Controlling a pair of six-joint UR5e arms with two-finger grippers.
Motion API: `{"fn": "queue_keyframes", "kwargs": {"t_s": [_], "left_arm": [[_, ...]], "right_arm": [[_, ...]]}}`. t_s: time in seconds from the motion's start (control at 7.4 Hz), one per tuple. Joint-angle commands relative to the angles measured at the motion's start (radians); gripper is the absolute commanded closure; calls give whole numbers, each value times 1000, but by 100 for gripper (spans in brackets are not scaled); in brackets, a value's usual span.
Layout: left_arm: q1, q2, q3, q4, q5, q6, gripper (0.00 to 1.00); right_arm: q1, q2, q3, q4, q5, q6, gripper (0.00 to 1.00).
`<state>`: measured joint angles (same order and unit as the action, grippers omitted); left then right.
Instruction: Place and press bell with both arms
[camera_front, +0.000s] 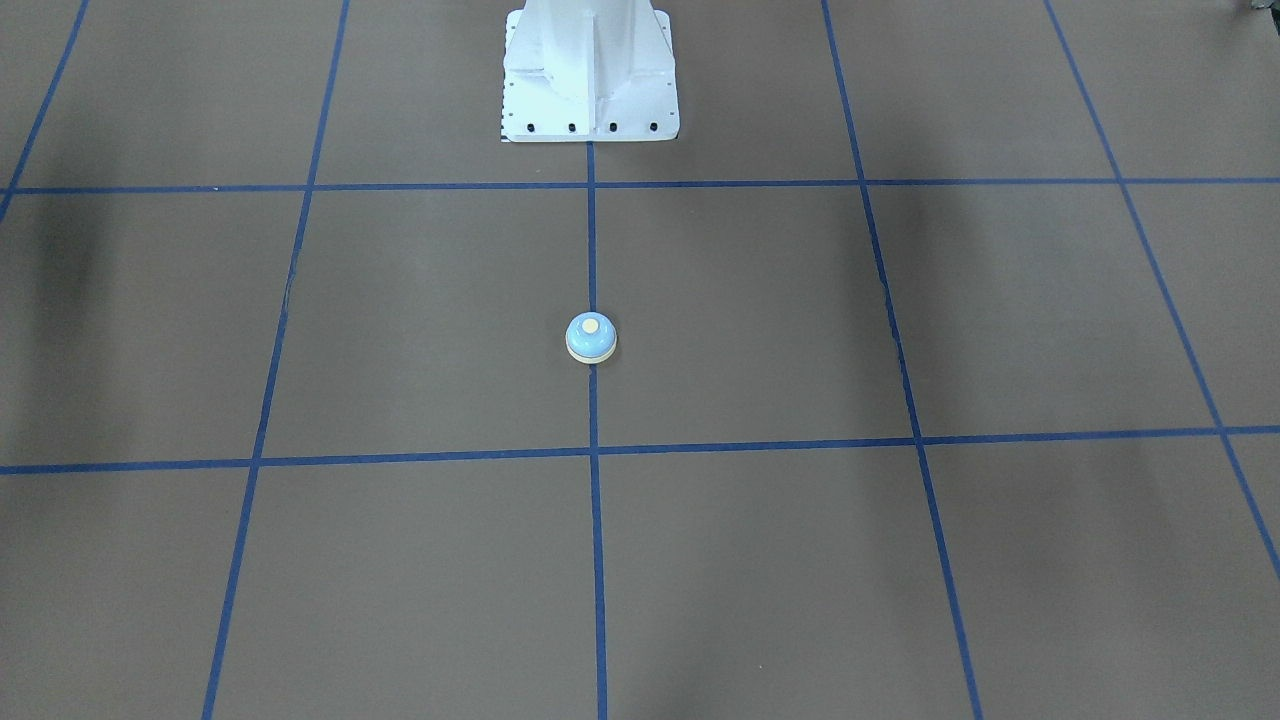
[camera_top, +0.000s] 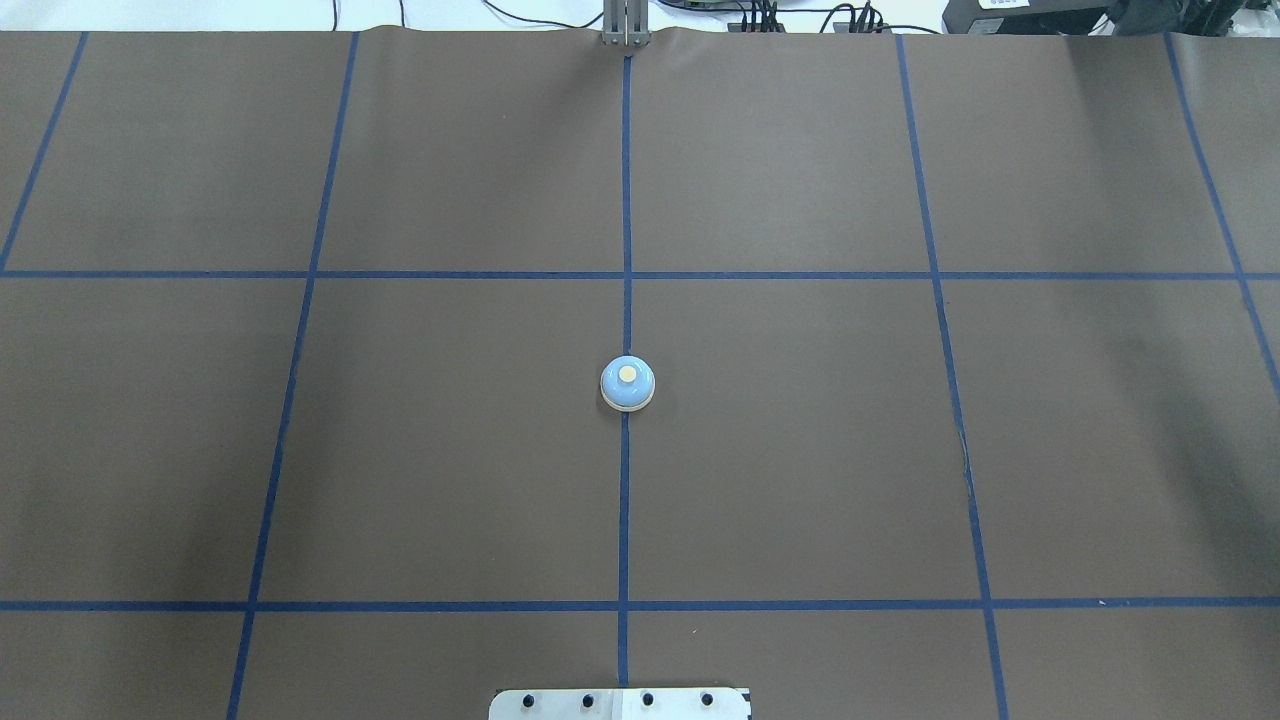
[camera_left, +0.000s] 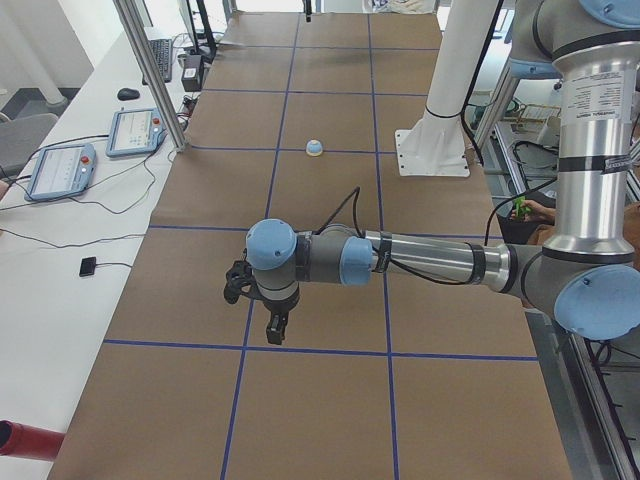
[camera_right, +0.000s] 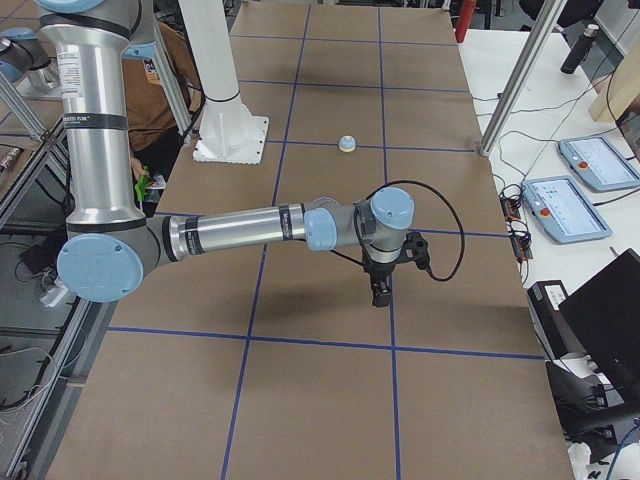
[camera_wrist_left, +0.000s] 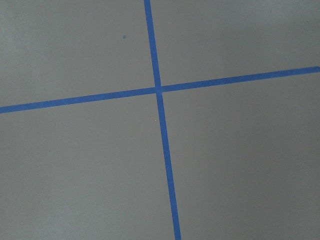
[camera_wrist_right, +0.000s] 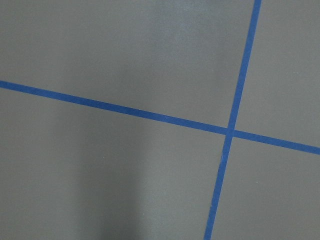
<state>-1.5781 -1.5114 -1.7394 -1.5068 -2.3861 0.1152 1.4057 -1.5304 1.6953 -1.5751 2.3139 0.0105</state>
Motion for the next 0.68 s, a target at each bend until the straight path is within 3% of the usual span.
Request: {"fn": "queue_keyframes", "kwargs": {"t_s": [0.0, 0.54], "left_arm": [[1, 5, -6, 2, 24, 0, 0], [0, 19, 3, 2, 24, 0, 0]], "right_arm": [[-1, 0, 3, 4, 2, -1, 0], [-1, 1, 6, 4, 15, -10, 0]]}}
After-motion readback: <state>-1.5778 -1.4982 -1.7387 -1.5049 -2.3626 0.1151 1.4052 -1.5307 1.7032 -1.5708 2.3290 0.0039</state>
